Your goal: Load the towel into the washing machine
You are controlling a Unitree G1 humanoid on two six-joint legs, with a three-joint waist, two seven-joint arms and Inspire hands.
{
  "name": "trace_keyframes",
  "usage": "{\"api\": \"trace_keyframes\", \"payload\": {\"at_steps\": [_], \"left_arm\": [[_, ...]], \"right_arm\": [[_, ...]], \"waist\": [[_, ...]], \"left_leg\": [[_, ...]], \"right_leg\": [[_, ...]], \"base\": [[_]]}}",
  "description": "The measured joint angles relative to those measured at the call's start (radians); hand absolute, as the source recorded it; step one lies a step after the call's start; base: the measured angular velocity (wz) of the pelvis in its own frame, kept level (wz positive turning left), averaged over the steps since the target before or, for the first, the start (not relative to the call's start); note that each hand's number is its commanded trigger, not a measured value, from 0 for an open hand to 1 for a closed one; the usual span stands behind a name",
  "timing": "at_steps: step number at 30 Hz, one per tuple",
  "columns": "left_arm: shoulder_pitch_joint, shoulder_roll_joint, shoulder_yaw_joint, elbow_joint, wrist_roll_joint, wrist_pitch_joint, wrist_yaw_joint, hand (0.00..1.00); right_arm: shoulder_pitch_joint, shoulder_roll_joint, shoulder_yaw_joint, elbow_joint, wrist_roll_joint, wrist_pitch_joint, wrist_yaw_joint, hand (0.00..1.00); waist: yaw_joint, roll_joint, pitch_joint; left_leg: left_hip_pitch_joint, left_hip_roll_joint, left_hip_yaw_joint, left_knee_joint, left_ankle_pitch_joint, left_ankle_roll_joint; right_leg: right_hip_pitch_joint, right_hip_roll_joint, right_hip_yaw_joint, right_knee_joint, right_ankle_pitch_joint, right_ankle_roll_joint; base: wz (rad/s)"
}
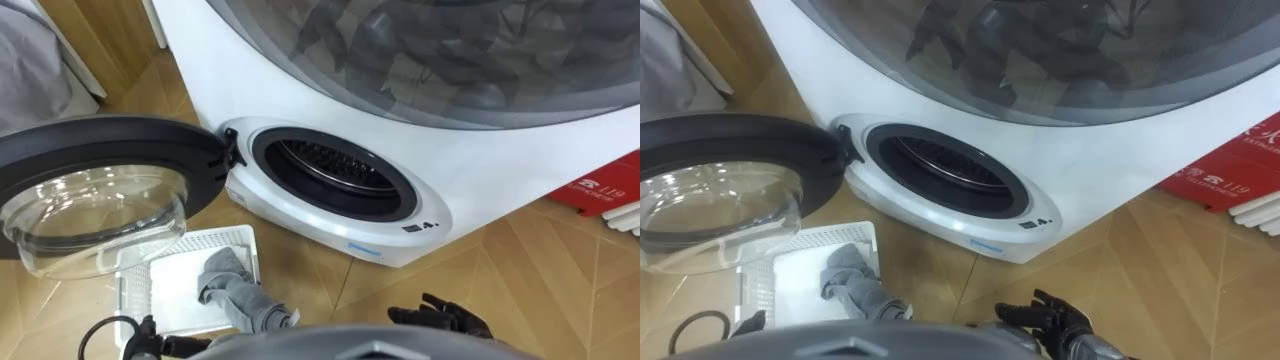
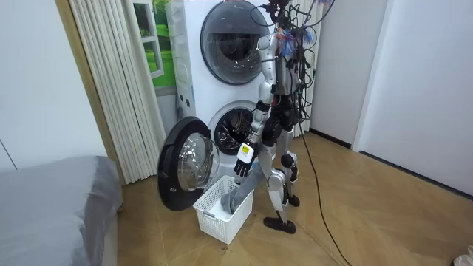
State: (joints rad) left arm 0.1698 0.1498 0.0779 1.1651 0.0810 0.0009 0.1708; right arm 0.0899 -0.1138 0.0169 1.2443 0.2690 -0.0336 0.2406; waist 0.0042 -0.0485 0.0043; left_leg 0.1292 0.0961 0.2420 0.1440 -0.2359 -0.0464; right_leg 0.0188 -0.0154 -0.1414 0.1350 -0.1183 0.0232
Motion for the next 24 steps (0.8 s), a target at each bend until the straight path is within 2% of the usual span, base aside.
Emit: {"api": "trace_keyframes", "payload": {"at_steps": [7,12,16,19,21,24], "left_arm": [[0.000,0.001,0.000,0.003,0.000,0.004,-0.002,0.00],[-0.002,-0.003,0.024,0.002,0.101,0.005,-0.004,0.00],[-0.026,-0.004,0.007,0.001,0.132,0.004,0.001,0.00],[-0.052,-0.003,-0.027,0.000,0.191,0.003,0.001,0.00],[-0.098,-0.005,-0.069,-0.001,0.238,0.002,0.000,0.00],[-0.152,-0.010,-0.114,0.010,0.291,0.002,-0.004,0.00]], "right_arm": [[-0.001,0.000,0.001,0.002,-0.003,0.001,0.002,0.00],[-0.001,0.000,-0.001,0.000,-0.005,0.000,0.002,0.00],[-0.031,-0.007,0.011,0.013,-0.006,0.000,0.001,0.00],[-0.065,-0.013,0.038,0.045,-0.015,-0.001,-0.003,0.00],[-0.106,-0.013,0.052,0.055,-0.050,-0.004,-0.008,0.00],[-0.172,-0.013,0.080,0.091,-0.078,-0.009,-0.010,0.00]], "waist": [[0.000,0.000,-0.0002],[-0.001,0.002,-0.0014],[-0.002,0.008,-0.0030],[-0.003,0.019,-0.0025],[-0.013,0.024,-0.0005],[-0.029,0.041,0.0108]], "left_leg": [[-0.002,0.000,0.000,0.000,0.000,0.000],[-0.016,0.000,-0.002,0.003,0.000,0.000],[-0.078,-0.003,-0.016,0.018,0.001,0.002],[-0.114,-0.005,-0.026,0.027,0.003,0.005],[-0.166,-0.005,-0.035,0.045,0.005,0.008],[-0.210,-0.009,-0.048,0.058,0.009,0.014]], "right_leg": [[-0.001,0.000,0.000,-0.001,0.000,0.000],[-0.008,-0.003,-0.012,0.000,0.000,0.000],[-0.061,-0.010,-0.026,0.009,0.003,0.000],[-0.093,-0.015,-0.036,0.020,0.004,0.000],[-0.138,-0.022,-0.051,0.039,0.004,-0.001],[-0.182,-0.028,-0.060,0.056,0.005,-0.002]], "base": [[0.00],[0.06],[0.10],[0.10],[0.14],[0.14]]}}
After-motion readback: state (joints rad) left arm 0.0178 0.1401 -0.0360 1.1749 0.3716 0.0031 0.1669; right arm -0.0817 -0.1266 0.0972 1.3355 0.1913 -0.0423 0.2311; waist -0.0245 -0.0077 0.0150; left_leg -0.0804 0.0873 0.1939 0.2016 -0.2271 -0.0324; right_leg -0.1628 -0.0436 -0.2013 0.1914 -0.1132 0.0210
